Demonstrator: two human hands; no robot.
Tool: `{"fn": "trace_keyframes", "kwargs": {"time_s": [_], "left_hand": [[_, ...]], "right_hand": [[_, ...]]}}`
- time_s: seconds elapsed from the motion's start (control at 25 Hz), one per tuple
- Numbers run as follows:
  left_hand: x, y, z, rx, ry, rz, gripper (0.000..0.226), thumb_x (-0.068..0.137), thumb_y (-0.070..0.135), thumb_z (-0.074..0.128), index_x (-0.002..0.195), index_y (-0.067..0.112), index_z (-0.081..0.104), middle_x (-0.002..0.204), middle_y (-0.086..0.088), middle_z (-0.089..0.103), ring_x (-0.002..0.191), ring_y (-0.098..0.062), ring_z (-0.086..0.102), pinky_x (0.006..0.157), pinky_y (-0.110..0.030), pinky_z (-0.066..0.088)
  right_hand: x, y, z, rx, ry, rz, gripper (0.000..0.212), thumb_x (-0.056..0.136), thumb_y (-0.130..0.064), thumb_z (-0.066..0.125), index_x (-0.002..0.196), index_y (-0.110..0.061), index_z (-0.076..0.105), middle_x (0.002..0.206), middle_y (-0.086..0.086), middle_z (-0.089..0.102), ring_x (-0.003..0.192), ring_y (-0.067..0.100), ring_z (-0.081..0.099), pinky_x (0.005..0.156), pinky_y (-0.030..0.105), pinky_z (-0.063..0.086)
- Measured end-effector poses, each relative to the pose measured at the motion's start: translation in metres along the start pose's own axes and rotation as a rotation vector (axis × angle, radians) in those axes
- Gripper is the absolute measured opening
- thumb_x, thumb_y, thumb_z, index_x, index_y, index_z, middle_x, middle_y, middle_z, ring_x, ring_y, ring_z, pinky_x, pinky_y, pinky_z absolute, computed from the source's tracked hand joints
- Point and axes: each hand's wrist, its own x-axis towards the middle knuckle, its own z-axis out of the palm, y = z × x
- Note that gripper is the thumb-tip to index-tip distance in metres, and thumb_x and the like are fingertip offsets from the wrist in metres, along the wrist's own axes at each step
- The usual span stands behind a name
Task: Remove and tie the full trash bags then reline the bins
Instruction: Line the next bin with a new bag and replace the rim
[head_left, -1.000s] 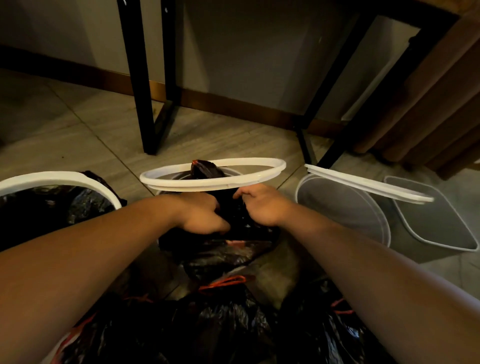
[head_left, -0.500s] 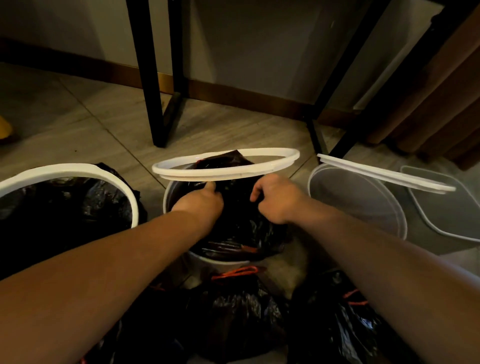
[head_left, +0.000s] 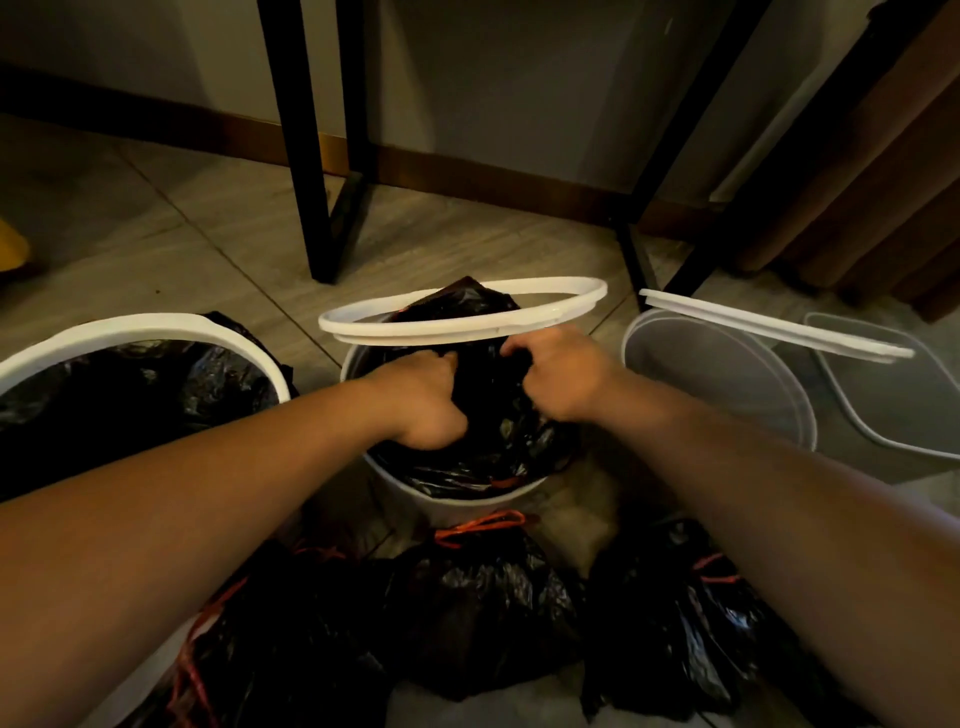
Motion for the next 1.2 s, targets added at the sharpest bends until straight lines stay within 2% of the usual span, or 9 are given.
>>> {"fn": "trace_keyframes", "kwargs": {"time_s": [0.12, 0.32, 0.52, 0.68, 0.8, 0.92, 1.0, 1.08, 1.2], "left_hand": [[-0.016, -0.013, 0.006, 0.096, 0.025, 0.081, 0.102, 0.084, 0.022, 0.066, 0.167, 0.025, 0.009, 0.158, -0.008, 0.035, 0.141, -0.031, 0.047, 0.111, -0.034, 0.044], [-0.036, -0.025, -0.003, -0.032, 0.237, 0.076, 0.050, 0.084, 0.018, 0.064, 0.132, 0.030, 0.070, 0.134, -0.006, 0.067, 0.128, -0.027, 0.058, 0.102, -0.029, 0.046], [-0.067, -0.025, -0.007, -0.005, 0.352, 0.078, 0.054, 0.084, 0.017, 0.059, 0.136, 0.033, 0.067, 0.133, -0.008, 0.067, 0.125, -0.030, 0.060, 0.100, -0.038, 0.054], [-0.085, -0.030, -0.006, -0.054, 0.349, 0.066, 0.039, 0.089, 0.013, 0.057, 0.116, 0.031, 0.079, 0.127, -0.003, 0.068, 0.120, -0.022, 0.062, 0.105, -0.032, 0.049], [-0.091, -0.034, -0.008, 0.102, 0.343, 0.063, 0.035, 0.089, 0.024, 0.059, 0.120, 0.018, 0.075, 0.128, -0.006, 0.065, 0.118, -0.026, 0.063, 0.102, -0.039, 0.052], [-0.093, -0.046, -0.005, 0.010, 0.328, 0.077, 0.073, 0.082, 0.031, 0.072, 0.152, 0.017, 0.053, 0.149, -0.001, 0.049, 0.134, -0.019, 0.051, 0.111, -0.025, 0.041], [-0.098, -0.050, 0.007, -0.108, 0.376, 0.093, 0.079, 0.082, 0.025, 0.076, 0.156, 0.022, 0.048, 0.154, 0.002, 0.039, 0.118, -0.009, 0.057, 0.103, -0.012, 0.034], [-0.107, -0.049, 0.029, -0.280, 0.504, 0.090, 0.060, 0.085, 0.014, 0.076, 0.141, 0.031, 0.064, 0.147, 0.005, 0.040, 0.088, -0.002, 0.060, 0.090, -0.003, 0.034], [-0.111, -0.039, 0.053, -0.567, 0.633, -0.038, 0.031, 0.091, 0.015, 0.076, 0.110, 0.039, 0.077, 0.125, 0.011, 0.050, 0.098, 0.012, 0.055, 0.084, 0.007, 0.029]], "right_hand": [[-0.021, 0.016, -0.009, -0.036, 0.106, -0.076, 0.037, 0.096, -0.016, 0.063, 0.133, -0.020, 0.067, 0.136, 0.012, 0.060, 0.124, 0.027, 0.057, 0.106, 0.031, 0.044], [-0.042, 0.033, -0.001, 0.249, 0.174, 0.074, 0.036, 0.082, -0.012, 0.078, 0.114, -0.030, 0.073, 0.118, 0.001, 0.060, 0.106, 0.016, 0.060, 0.093, 0.024, 0.045], [-0.049, 0.040, 0.009, 0.263, 0.229, 0.227, 0.022, 0.089, -0.022, 0.074, 0.079, -0.040, 0.068, 0.086, -0.017, 0.065, 0.087, 0.012, 0.065, 0.067, 0.017, 0.043], [-0.054, 0.045, 0.004, 0.652, 0.117, 0.408, 0.019, 0.090, -0.020, 0.066, 0.092, -0.033, 0.079, 0.089, -0.004, 0.074, 0.086, 0.018, 0.070, 0.067, 0.038, 0.064], [-0.060, 0.053, -0.003, 0.787, 0.024, 0.440, 0.032, 0.093, -0.004, 0.062, 0.091, -0.029, 0.082, 0.100, 0.002, 0.072, 0.092, 0.022, 0.070, 0.056, 0.032, 0.060], [-0.064, 0.054, -0.001, 0.860, 0.023, 0.406, 0.032, 0.089, 0.011, 0.069, 0.089, -0.019, 0.081, 0.104, 0.009, 0.072, 0.091, 0.025, 0.073, 0.058, 0.030, 0.061], [-0.065, 0.054, 0.004, 0.903, 0.117, 0.394, 0.026, 0.086, 0.011, 0.073, 0.086, -0.014, 0.078, 0.096, 0.014, 0.073, 0.085, 0.025, 0.073, 0.060, 0.030, 0.061], [-0.065, 0.053, 0.009, 0.956, 0.177, 0.380, 0.022, 0.087, 0.009, 0.074, 0.082, -0.012, 0.075, 0.087, 0.013, 0.070, 0.081, 0.023, 0.071, 0.063, 0.030, 0.062], [-0.065, 0.055, 0.013, 0.984, 0.186, 0.371, 0.023, 0.086, 0.009, 0.075, 0.079, -0.013, 0.075, 0.080, 0.008, 0.068, 0.078, 0.018, 0.068, 0.065, 0.026, 0.059]]}}
